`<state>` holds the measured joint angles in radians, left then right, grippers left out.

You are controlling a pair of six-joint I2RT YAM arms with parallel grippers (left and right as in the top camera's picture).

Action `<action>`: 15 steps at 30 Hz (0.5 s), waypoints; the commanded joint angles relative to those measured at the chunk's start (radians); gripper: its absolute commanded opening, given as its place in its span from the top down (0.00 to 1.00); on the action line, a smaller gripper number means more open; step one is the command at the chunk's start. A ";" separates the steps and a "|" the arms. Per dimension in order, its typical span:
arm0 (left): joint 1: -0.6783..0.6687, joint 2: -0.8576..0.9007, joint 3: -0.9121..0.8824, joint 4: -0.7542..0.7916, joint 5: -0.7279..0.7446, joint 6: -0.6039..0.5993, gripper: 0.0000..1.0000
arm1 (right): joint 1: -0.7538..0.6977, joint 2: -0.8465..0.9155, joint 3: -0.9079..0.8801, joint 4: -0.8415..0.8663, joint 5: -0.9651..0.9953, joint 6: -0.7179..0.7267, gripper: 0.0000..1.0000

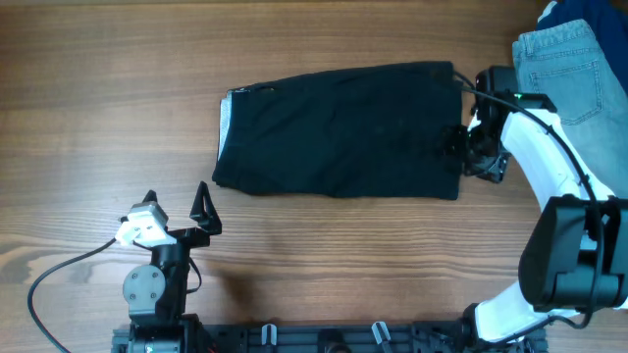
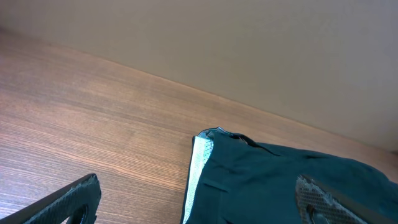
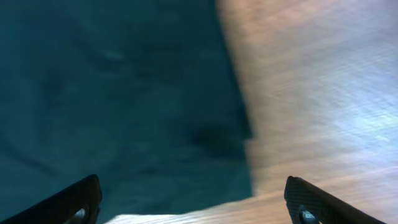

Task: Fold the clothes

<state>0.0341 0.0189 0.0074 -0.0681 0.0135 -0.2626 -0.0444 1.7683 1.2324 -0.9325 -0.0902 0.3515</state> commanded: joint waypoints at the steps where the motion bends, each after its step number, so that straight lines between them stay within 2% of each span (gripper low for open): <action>1: -0.006 -0.005 -0.002 -0.004 0.051 -0.001 0.00 | -0.001 -0.039 0.051 0.042 -0.180 -0.066 0.03; 4: -0.006 -0.005 -0.002 -0.001 0.055 -0.019 0.00 | -0.001 -0.039 0.058 0.103 -0.263 -0.071 0.01; 7: -0.006 -0.005 -0.002 0.069 0.058 -0.019 0.00 | -0.001 -0.039 0.058 0.177 -0.408 -0.149 0.01; 11: -0.006 -0.005 -0.002 0.200 0.156 -0.064 0.00 | 0.000 -0.039 0.058 0.277 -0.601 -0.135 0.00; 15: -0.006 -0.005 0.000 0.305 0.233 -0.065 0.00 | 0.000 -0.039 0.058 0.360 -0.699 -0.113 0.00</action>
<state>0.0341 0.0193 0.0059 0.1829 0.1417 -0.3050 -0.0444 1.7557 1.2675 -0.6090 -0.6048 0.2405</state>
